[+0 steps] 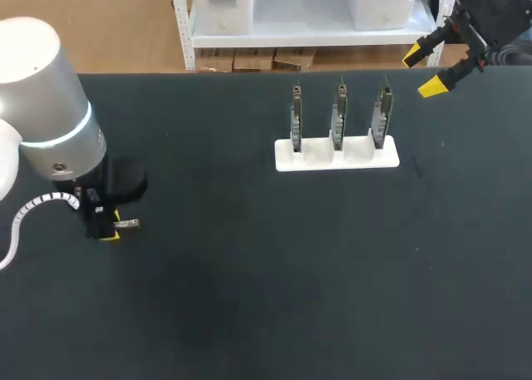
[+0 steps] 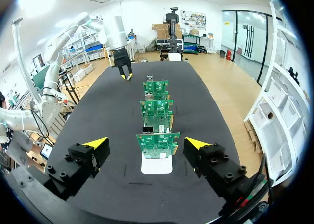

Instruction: Pick up the optical module with the left hand, and insert it into the network port with the right hand.

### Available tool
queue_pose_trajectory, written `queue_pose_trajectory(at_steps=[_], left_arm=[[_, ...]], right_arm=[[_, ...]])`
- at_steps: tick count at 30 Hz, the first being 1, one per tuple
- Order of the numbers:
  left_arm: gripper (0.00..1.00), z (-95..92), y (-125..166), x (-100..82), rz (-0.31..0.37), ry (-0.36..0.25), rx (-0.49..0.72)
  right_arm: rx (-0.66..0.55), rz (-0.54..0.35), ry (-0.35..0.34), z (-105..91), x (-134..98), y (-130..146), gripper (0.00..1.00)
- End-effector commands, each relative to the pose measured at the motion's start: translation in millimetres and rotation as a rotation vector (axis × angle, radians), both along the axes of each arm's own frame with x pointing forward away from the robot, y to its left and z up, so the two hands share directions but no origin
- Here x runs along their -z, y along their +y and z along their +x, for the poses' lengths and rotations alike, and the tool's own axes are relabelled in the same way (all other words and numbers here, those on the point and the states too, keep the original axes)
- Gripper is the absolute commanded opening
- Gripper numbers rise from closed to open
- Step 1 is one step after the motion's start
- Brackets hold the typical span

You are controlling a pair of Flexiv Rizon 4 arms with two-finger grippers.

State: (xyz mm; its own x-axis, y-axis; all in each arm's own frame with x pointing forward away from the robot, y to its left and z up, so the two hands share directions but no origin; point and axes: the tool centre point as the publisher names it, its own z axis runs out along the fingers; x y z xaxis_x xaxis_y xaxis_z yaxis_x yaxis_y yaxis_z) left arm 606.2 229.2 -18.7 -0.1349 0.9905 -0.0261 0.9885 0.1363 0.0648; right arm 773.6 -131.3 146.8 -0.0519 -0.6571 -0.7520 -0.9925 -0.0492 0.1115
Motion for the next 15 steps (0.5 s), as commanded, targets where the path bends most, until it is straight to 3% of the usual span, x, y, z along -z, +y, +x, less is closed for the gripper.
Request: queue_pose_trajectory(at_steps=[1,8,13,14,15], left_arm=[[0.0,3.7,0,3.1,0.002,0.009,-0.001],[0.0,7.0,2,-0.4,-0.02,0.015,-0.01],[0.0,13.5,-2,-26.6,-0.174,-0.001,-0.001],[0.0,15.0,-3,-32.6,-0.176,-0.017,-0.011],[0.0,16.2,-4,-39.5,-0.226,-0.015,-0.008]], right_arm=[[0.001,0.001,-0.001,-0.7,0,0,1.0],[0.001,0.001,-0.001,-0.7,0,0,1.0],[0.001,0.001,-0.001,-0.7,0,0,1.0],[0.001,0.001,-0.001,-0.7,0,0,1.0],[0.001,0.001,-0.001,-0.7,0,0,1.0]])
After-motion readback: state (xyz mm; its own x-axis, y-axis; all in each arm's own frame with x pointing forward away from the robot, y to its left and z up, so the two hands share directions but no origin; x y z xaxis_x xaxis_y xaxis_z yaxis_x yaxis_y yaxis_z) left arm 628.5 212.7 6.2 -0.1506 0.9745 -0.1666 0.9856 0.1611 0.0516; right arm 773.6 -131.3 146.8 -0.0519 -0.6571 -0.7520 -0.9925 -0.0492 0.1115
